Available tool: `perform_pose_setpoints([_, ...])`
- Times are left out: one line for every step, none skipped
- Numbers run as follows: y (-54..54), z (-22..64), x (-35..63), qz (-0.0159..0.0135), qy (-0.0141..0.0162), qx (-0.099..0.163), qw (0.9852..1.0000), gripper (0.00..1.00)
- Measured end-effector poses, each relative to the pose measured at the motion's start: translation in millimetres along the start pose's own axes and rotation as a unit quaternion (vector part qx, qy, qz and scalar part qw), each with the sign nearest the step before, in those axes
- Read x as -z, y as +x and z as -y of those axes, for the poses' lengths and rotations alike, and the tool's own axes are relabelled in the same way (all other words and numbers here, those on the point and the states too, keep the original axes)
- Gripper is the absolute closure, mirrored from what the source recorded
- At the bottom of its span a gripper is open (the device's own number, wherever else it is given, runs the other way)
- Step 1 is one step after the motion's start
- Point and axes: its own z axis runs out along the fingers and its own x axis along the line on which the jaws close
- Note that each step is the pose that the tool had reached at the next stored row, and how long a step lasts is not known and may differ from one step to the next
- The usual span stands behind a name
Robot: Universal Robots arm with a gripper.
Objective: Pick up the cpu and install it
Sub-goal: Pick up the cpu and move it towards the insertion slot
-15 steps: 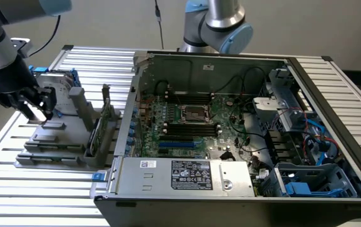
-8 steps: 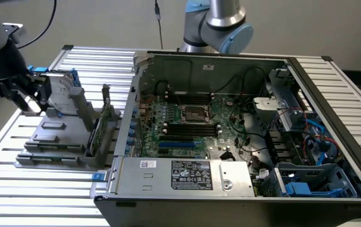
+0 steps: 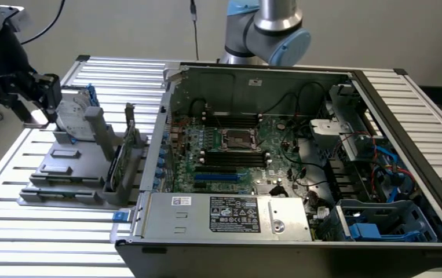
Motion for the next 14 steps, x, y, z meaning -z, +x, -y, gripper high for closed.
perform_pose_setpoints([-2.6,-0.5,4.6,-0.0002,0.0,0.0,1.0,0.45])
perform_pose_setpoints([-5.2,-0.9,9.1,-0.0004,0.0,0.0,1.0,0.45])
perform_pose_setpoints([-8.2,-1.4,13.8,-0.0006,0.0,0.0,1.0,0.45])
perform_pose_setpoints([-11.3,-1.9,18.4,-0.0008,0.0001,0.0,1.0,0.45])
perform_pose_setpoints([-14.4,-2.4,23.1,-0.0012,0.0001,0.0,1.0,0.45])
perform_pose_setpoints([-17.7,-2.9,27.6,-0.0015,0.0,0.0,1.0,0.45])
perform_pose_setpoints([-21.4,-3.4,32.1,-0.0018,0.0,0.0,1.0,0.45])
perform_pose_setpoints([-25.4,-3.9,36.7,-0.0025,0.0,0.0,1.0,0.45])
perform_pose_setpoints([-29.7,-4.4,41.4,-0.0032,0.0001,0.0,1.0,0.45])
perform_pose_setpoints([-34.5,-5.0,46.3,-0.0038,0.0001,0.0,1.0,0.45])
perform_pose_setpoints([-38.8,-5.5,50.9,-0.0046,0.0001,-0.001,1.0,0.45])
perform_pose_setpoints([-43.2,-6.0,55.6,-0.0055,0.0002,-0.001,1.0,0.45])
perform_pose_setpoints([-47.6,-6.5,59.9,-0.0063,0.0002,-0.001,1.0,0.45])
perform_pose_setpoints([-52.0,-6.9,64.0,-0.0073,0.0002,-0.001,1.0,0.45])
